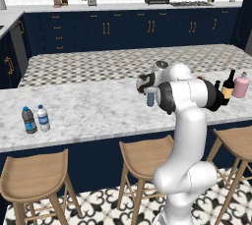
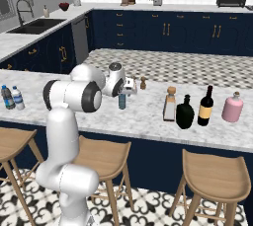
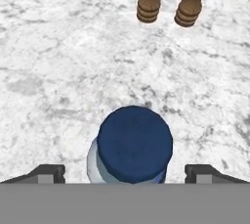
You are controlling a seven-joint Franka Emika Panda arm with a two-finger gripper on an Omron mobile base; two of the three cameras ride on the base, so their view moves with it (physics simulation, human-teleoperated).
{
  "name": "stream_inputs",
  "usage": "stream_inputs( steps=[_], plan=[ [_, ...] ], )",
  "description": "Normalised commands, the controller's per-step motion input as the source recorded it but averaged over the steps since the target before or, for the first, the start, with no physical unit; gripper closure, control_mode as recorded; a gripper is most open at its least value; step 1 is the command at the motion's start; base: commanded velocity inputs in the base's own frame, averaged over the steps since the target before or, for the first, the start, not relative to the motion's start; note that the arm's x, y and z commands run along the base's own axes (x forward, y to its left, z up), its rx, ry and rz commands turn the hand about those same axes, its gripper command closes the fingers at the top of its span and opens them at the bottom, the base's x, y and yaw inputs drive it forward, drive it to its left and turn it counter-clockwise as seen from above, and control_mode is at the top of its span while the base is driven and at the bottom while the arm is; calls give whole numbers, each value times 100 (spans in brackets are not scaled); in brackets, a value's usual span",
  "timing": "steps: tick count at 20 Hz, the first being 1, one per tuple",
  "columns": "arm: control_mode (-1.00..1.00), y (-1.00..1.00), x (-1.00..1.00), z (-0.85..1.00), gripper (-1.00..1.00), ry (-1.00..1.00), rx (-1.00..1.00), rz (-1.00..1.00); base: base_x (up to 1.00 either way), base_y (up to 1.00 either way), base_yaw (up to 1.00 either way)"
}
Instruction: Move the plastic bottles in the middle to the plastics group, and the glass bottles in the middle to the glass group.
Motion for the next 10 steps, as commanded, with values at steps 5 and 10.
stream_inputs(
  steps=[5,10],
  plan=[
    [-100,0,0,0,100,0,0,0,0,0,0],
    [-100,7,-13,5,100,-2,1,3,0,0,0]
  ],
)
